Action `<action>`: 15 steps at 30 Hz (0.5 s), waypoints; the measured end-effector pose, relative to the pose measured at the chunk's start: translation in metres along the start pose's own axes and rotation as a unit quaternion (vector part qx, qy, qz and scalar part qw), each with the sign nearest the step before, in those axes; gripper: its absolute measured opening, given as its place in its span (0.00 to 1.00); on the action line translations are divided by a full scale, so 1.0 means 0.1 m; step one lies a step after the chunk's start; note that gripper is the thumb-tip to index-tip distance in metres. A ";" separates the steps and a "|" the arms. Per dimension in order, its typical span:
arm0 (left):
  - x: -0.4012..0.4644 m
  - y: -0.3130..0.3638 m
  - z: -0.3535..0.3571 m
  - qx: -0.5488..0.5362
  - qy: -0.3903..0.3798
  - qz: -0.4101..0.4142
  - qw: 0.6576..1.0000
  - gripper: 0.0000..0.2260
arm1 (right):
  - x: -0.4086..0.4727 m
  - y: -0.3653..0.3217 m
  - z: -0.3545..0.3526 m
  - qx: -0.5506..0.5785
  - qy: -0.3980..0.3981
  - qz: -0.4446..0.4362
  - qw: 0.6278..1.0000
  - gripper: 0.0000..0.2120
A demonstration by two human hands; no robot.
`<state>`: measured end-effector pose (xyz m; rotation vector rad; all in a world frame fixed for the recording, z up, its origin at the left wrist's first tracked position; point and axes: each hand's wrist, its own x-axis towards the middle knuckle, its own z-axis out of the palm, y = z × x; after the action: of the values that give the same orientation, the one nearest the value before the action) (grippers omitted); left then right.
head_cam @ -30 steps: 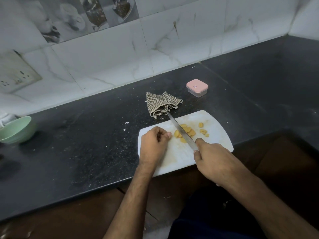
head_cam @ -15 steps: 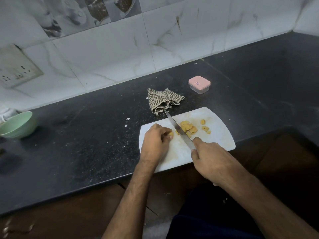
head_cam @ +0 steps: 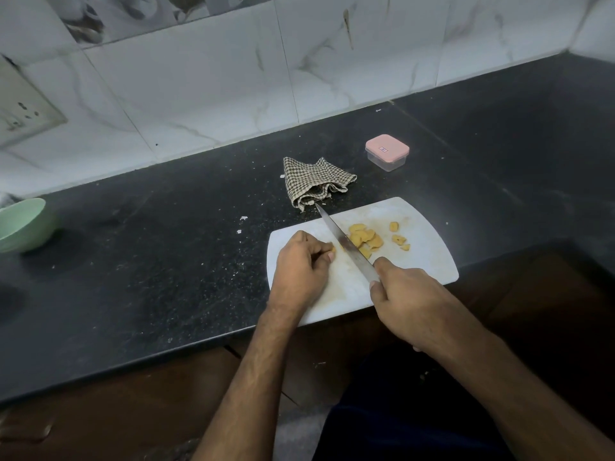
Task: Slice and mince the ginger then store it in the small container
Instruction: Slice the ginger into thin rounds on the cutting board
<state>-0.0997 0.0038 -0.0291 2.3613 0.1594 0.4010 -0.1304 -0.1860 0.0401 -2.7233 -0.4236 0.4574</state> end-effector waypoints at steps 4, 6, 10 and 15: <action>-0.03 0.00 0.00 0.009 0.019 0.032 0.999 0.08 | 0.00 -0.01 0.02 -0.001 0.004 -0.002 1.000 0.12; -0.03 -0.01 0.00 0.007 0.039 0.035 0.999 0.07 | 0.00 -0.01 0.02 -0.002 0.000 -0.001 1.000 0.12; -0.05 -0.02 -0.02 -0.055 0.055 -0.011 0.997 0.06 | 0.00 -0.02 0.00 -0.003 -0.001 0.000 1.000 0.12; -0.04 -0.02 -0.02 -0.030 0.052 -0.014 0.998 0.06 | -0.01 -0.02 -0.02 -0.003 0.002 -0.004 1.000 0.12</action>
<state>-0.1044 0.0057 -0.0298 2.2787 0.2250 0.5080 -0.1310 -0.1848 0.0425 -2.7265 -0.4358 0.4488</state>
